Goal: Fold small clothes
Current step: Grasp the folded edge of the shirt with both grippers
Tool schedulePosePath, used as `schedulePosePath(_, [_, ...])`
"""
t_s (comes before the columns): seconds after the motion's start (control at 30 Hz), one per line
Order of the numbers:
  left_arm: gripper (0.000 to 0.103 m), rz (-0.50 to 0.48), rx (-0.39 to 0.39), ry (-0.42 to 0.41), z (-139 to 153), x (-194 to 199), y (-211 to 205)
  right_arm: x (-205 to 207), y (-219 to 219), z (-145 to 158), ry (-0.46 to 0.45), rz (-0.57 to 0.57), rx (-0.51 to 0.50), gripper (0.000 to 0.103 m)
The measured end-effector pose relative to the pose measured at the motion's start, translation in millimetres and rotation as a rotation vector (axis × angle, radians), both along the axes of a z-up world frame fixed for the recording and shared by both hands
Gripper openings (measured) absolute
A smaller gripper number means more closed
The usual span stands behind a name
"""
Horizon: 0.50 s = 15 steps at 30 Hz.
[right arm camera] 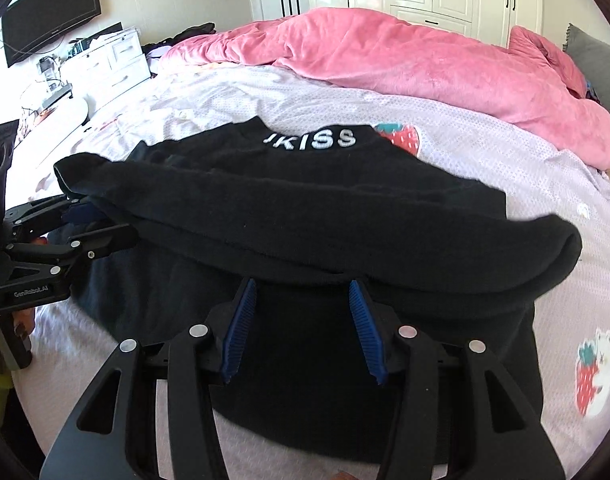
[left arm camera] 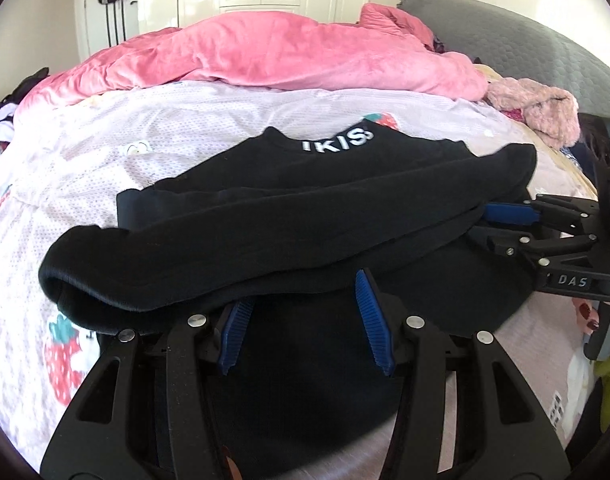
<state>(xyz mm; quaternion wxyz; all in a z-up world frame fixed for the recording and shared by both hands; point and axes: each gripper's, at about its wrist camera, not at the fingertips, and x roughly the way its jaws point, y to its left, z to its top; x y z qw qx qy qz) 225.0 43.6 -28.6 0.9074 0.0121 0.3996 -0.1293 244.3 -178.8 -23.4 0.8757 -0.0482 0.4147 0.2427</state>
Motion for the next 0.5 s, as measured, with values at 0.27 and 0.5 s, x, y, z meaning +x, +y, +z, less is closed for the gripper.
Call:
schedulePosePath(0.27, [0.044,0.059,-0.046,-0.021,8.2,29.2,19.0,26.6,1.0,12.8,-0.051,-0.026,0.035,0.047])
schedulePosePath(0.5, [0.045,0.150,-0.115,-0.050,21.7,36.8,48.2,36.4,-22.3,22.1,-0.134,-0.149,0.100,0.056])
